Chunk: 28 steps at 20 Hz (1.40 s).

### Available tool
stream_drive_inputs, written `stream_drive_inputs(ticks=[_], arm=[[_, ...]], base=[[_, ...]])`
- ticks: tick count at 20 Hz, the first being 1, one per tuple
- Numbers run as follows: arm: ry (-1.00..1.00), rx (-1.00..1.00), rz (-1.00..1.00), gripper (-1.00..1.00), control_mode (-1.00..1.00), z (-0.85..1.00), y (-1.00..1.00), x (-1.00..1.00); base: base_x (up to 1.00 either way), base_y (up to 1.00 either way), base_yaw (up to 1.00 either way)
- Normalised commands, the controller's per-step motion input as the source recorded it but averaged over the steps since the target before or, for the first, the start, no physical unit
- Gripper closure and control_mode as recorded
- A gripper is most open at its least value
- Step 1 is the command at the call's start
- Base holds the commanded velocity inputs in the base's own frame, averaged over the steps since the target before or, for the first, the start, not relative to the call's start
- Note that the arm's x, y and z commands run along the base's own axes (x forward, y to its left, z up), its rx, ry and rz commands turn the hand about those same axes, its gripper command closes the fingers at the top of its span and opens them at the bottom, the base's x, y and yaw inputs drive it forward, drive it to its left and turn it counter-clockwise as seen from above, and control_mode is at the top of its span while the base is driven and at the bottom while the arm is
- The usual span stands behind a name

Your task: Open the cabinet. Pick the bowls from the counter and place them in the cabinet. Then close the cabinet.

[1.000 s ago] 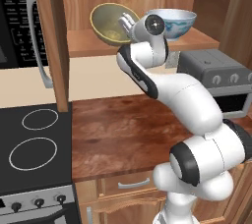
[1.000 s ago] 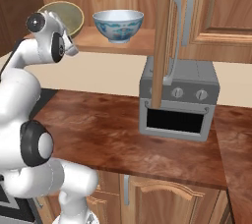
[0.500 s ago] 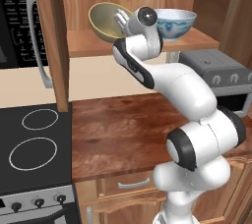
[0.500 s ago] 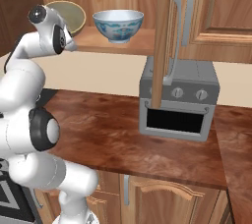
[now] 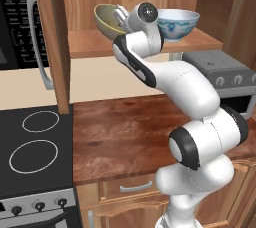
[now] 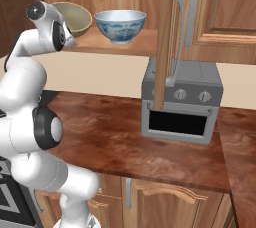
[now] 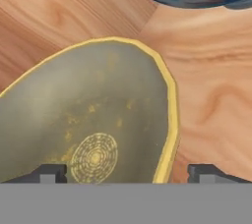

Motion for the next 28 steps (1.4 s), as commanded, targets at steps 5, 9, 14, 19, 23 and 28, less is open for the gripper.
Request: stream_drive_inputs(ticks=[5, 9, 14, 19, 23, 28], arm=[[-0.05, 0.00, 0.09, -1.00, -1.00, 0.11, 0.33, 0.00], [0.00, 0.00, 0.16, -1.00, -1.00, 0.05, 0.42, 0.00], [-0.01, 0.00, 0.08, -1.00, -1.00, 0.23, 0.03, -0.05], [-0.02, 0.00, 0.04, -1.00, -1.00, 0.28, 0.00, -0.48], [0.00, 0.00, 0.01, -1.00, -1.00, 0.09, 0.00, -0.88], [0.06, 0.00, 0.00, -1.00, -1.00, 0.07, -0.09, -0.89]], base=[[0.00, 0.00, 0.00], [0.00, 0.00, 0.00], [0.00, 0.00, 0.00], [0.00, 0.00, 0.00], [0.00, 0.00, 0.00], [0.00, 0.00, 0.00]])
